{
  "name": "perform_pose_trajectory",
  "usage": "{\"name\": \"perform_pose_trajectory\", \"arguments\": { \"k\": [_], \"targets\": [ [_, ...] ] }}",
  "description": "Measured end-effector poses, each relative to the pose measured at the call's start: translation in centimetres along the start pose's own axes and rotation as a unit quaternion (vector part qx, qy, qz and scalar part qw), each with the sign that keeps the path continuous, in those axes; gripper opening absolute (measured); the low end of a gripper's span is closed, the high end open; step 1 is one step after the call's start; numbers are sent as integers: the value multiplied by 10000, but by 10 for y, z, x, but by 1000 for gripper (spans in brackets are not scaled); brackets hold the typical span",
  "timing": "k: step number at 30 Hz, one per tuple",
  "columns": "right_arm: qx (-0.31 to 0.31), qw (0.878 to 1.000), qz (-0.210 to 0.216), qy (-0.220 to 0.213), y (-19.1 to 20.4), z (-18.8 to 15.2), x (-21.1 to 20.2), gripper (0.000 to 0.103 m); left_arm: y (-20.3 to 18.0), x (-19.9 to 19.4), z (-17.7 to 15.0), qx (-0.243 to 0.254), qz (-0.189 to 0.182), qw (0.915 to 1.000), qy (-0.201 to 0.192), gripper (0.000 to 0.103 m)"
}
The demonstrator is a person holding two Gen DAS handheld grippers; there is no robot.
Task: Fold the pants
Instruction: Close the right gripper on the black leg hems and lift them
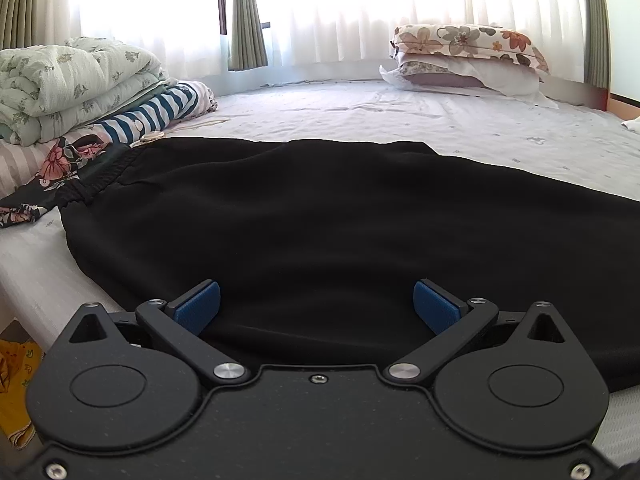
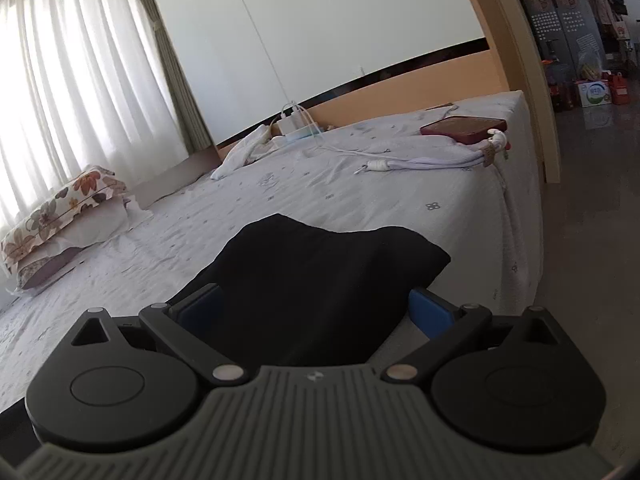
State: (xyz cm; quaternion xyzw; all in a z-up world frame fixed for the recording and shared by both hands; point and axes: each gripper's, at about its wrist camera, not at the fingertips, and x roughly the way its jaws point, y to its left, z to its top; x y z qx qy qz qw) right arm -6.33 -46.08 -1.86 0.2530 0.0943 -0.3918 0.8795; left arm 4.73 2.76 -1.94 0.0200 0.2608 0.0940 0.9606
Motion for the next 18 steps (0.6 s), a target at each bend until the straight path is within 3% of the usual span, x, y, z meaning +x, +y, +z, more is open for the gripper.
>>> {"name": "perform_pose_trajectory", "arguments": {
  "k": [7, 12, 18],
  "targets": [
    [-249, 9995, -165, 60, 6, 2, 11, 103, 0, 1, 1, -8, 29, 10000, 26, 103],
    [-1079, 9932, -425, 95, 11, 16, 33, 103, -4, 2, 2, -4, 75, 10000, -2, 103],
    [-1081, 9939, 63, 207, 3, 22, 31, 103, -7, 2, 1, -52, 173, 9998, -7, 103]
  ]
}}
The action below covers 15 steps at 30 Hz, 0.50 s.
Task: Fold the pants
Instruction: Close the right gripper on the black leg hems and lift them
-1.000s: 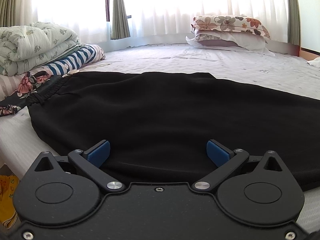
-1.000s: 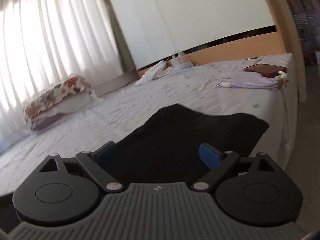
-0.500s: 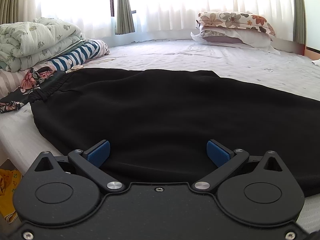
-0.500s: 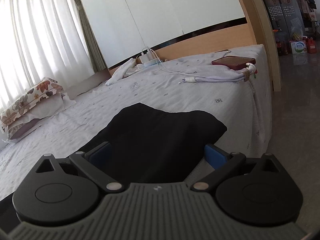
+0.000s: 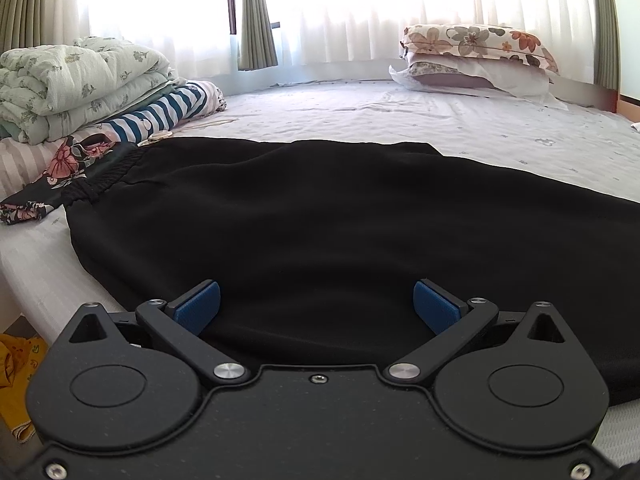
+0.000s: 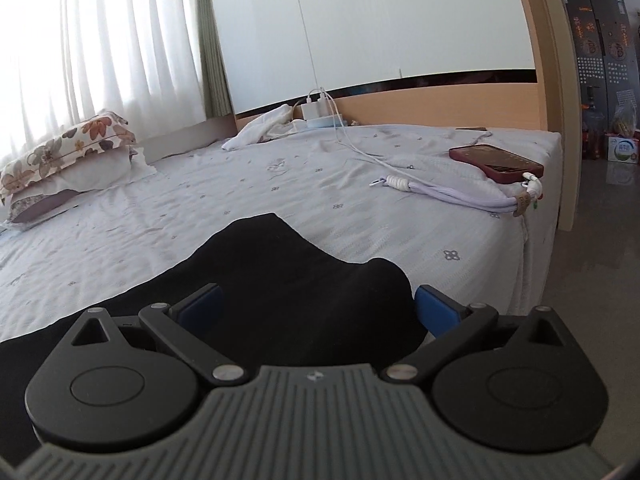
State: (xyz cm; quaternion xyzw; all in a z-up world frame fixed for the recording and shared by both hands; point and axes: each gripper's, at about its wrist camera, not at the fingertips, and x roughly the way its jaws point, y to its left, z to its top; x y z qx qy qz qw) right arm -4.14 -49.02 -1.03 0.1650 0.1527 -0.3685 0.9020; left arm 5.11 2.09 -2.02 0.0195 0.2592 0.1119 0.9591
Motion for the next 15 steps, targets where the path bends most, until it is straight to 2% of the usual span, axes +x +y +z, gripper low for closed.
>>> {"name": "perform_pose_trajectory", "arguments": {
  "k": [2, 5, 9, 10, 12, 15],
  "targets": [
    [99, 9997, 215, -35, -3, -1, -5, 103, -1, 0, 0, -8, 15, 10000, 8, 103],
    [254, 9963, 820, -66, -9, 0, -15, 103, -1, 0, 1, -5, 15, 10000, -6, 103],
    [-364, 9917, 1234, -32, 9, -7, -24, 103, -3, 0, 1, 0, 42, 10000, -25, 103],
    [-494, 9913, 1220, -50, 14, -9, -25, 103, -3, 0, 2, -6, 45, 10000, -16, 103],
    [-594, 9941, 888, -191, 18, -10, -25, 103, -3, 1, 3, -18, 35, 10000, 3, 103],
    [-425, 9977, 390, -346, 10, 0, -15, 103, -3, 1, 2, -8, 21, 10000, 7, 103]
  ]
}}
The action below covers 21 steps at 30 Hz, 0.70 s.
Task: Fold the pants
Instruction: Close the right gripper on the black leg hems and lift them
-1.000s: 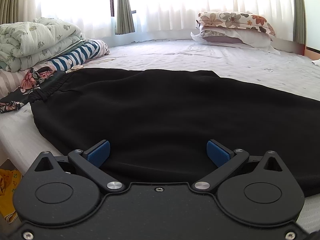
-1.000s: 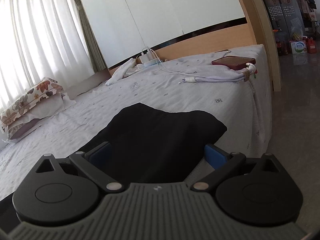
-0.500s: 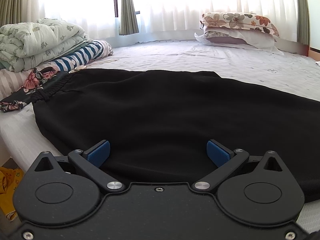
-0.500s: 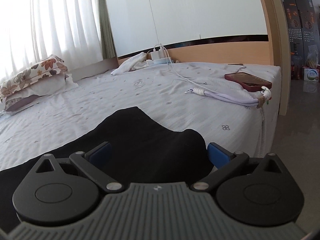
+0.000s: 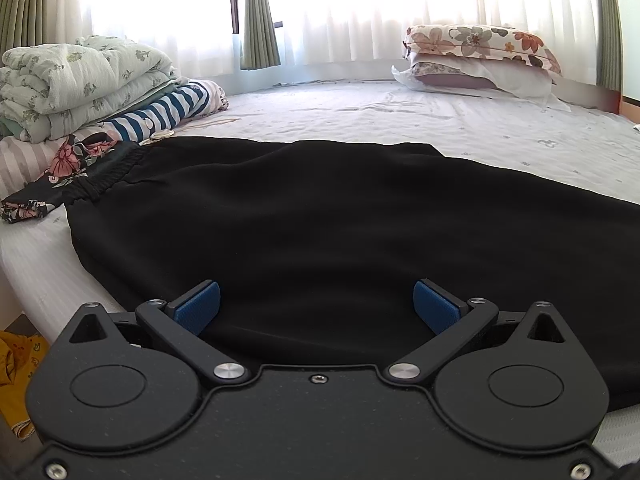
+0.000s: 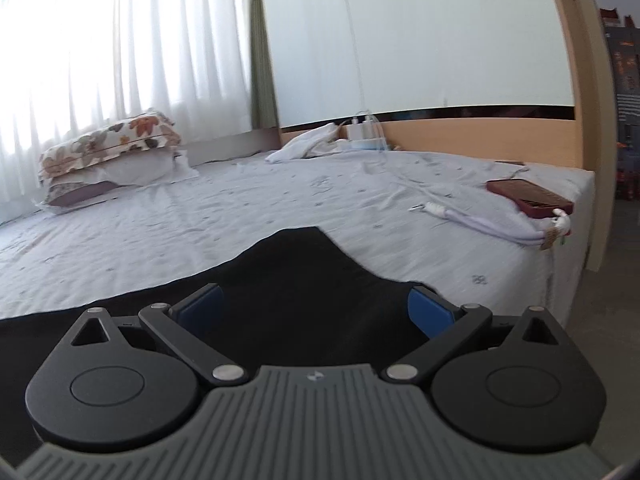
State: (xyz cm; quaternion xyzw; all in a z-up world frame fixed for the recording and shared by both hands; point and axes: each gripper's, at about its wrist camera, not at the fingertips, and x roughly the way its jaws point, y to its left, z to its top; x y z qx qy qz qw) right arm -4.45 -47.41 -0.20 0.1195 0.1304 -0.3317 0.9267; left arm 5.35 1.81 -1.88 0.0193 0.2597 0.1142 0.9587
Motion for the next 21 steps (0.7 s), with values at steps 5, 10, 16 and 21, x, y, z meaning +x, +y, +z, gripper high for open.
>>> {"name": "perform_pose_trajectory", "arguments": {
  "k": [5, 10, 16, 21],
  "targets": [
    [-556, 9962, -621, 269, -17, 12, 32, 103, -1, 0, -1, 16, 33, 10000, -19, 103],
    [202, 9951, 589, 767, -29, 6, 32, 101, -3, 0, -1, -10, 101, 9999, -30, 103],
    [73, 9833, 1707, 620, 1, 2, 5, 100, -5, 0, -1, -12, 127, 9999, -34, 103],
    [-692, 9956, -41, 638, 30, -7, 14, 86, -4, 1, 0, -38, 93, 9999, -3, 103]
  ]
}}
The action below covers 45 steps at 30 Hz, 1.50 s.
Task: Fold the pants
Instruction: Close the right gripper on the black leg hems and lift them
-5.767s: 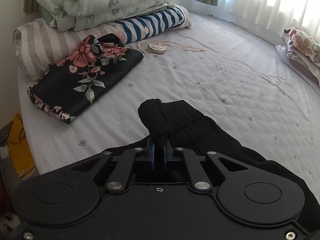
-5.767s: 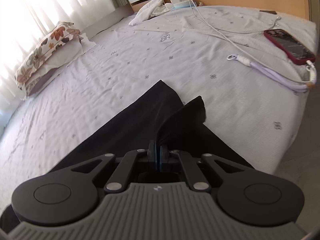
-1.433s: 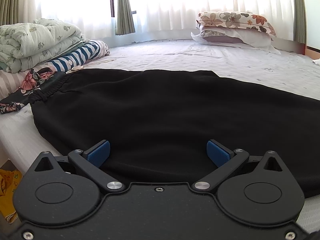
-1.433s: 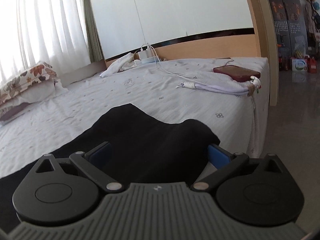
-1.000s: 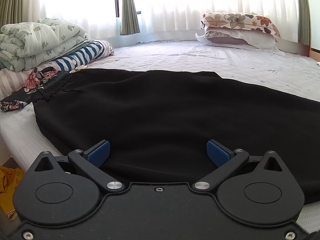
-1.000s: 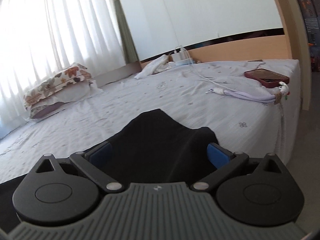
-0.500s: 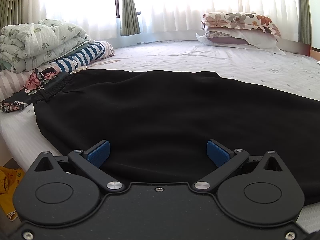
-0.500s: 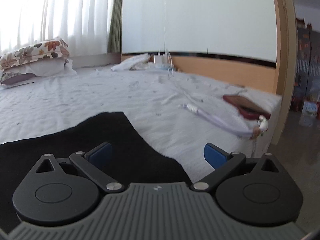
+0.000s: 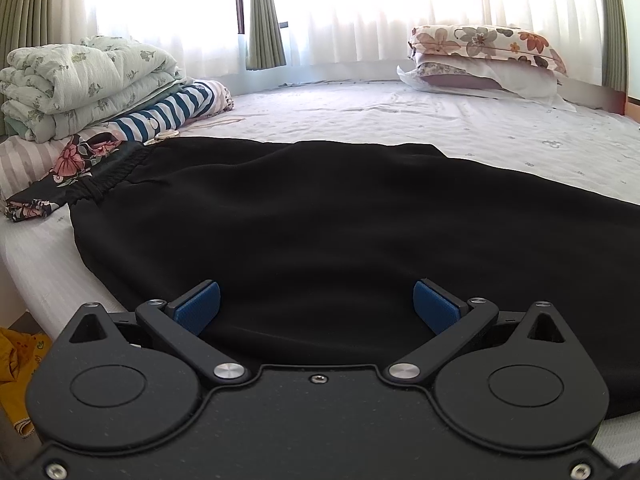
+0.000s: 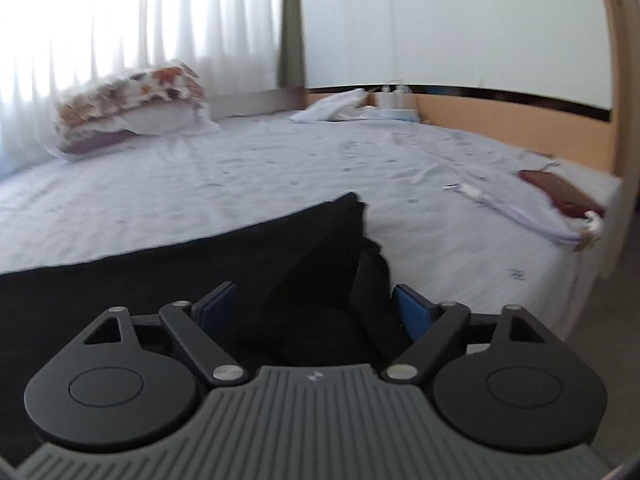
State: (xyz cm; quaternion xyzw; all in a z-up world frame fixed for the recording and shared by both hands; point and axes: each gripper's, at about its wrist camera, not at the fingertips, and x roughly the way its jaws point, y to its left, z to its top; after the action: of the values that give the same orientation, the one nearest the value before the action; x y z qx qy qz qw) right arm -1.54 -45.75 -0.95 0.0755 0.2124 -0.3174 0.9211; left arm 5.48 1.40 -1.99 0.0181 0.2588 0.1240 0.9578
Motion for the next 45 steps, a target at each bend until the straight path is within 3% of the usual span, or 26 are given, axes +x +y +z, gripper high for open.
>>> {"name": "perform_pose_trajectory", "arguments": {
  "k": [3, 10, 14, 19, 27, 31, 39, 44, 45],
  "targets": [
    [206, 9994, -239, 142, -12, 0, 8, 86, 1, 0, -1, 1, -13, 10000, -23, 103],
    [325, 9963, 791, 133, -16, -2, -2, 92, 1, 0, -2, 4, -14, 10000, -36, 103],
    [650, 9943, 825, 190, -28, -3, -5, 95, 0, 0, -2, 7, -10, 10000, -52, 103],
    [881, 9871, 1313, 249, -32, -10, -22, 102, 0, -1, -3, 18, -5, 10000, -65, 103],
    [503, 9930, 1033, 255, -6, -18, -40, 102, 0, 0, -2, 14, -8, 10000, -58, 103],
    [109, 9979, 578, 271, 8, -17, -28, 94, 0, -1, -2, 10, -25, 10000, -42, 103],
    [80, 9998, -31, 163, -1, -7, 0, 75, 0, -1, -1, 15, -24, 10000, -52, 103],
    [403, 9987, -299, 92, -17, -4, 7, 27, 0, -2, -1, 16, -23, 10000, -61, 103],
    [600, 9977, -294, 66, -23, -4, 6, 24, 0, -2, 0, 15, -24, 10000, -66, 103]
  ]
}}
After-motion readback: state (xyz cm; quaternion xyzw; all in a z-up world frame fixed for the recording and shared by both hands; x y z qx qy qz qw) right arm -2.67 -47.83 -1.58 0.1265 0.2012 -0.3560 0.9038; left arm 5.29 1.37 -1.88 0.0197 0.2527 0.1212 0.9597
